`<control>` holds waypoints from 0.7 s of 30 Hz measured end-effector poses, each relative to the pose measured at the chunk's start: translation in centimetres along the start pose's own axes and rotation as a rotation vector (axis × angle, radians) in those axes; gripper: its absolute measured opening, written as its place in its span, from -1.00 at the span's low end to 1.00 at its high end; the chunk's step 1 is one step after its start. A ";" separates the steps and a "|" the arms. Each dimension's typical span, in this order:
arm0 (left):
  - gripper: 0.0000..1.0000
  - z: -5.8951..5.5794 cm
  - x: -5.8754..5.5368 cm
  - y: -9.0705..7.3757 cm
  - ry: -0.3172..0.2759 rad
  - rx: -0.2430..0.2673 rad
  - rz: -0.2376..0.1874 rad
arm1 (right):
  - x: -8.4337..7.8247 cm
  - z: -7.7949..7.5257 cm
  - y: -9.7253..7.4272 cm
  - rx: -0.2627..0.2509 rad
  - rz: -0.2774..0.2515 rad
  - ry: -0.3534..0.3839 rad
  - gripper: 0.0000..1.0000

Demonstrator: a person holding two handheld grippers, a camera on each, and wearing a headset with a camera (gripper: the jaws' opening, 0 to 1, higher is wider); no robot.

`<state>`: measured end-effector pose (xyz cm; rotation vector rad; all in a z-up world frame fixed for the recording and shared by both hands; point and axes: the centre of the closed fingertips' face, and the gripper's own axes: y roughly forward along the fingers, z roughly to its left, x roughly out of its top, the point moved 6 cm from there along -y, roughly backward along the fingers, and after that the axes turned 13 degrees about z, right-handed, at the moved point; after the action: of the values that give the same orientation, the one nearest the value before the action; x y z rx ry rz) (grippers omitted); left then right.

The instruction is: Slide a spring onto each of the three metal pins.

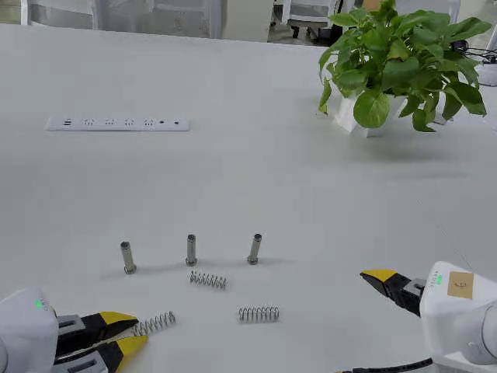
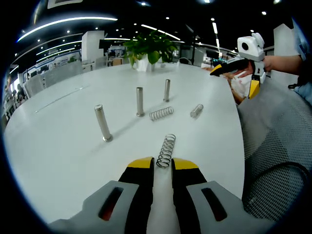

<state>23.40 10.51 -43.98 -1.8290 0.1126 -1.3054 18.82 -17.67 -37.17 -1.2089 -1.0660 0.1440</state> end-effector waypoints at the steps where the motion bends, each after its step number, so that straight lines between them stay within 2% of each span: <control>1: -0.81 0.0 0.0 0.0 0.005 -0.001 0.002 | 0.0 0.0 0.0 0.000 0.000 0.000 0.99; 6: -0.84 0.0 0.0 0.0 0.000 -0.001 0.002 | 0.1 0.1 0.0 0.002 0.000 -0.002 0.99; 14: -0.86 -0.3 0.2 0.1 -0.046 -0.017 -0.002 | 0.3 0.2 0.1 0.007 0.002 -0.009 0.98; 21: -0.86 -0.1 0.8 -0.2 -0.084 -0.021 -0.027 | 0.6 0.1 0.1 0.008 -0.005 -0.015 0.98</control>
<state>23.61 10.17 -43.22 -1.9064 0.0559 -1.2479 19.14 -17.22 -36.88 -1.1999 -1.0801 0.1532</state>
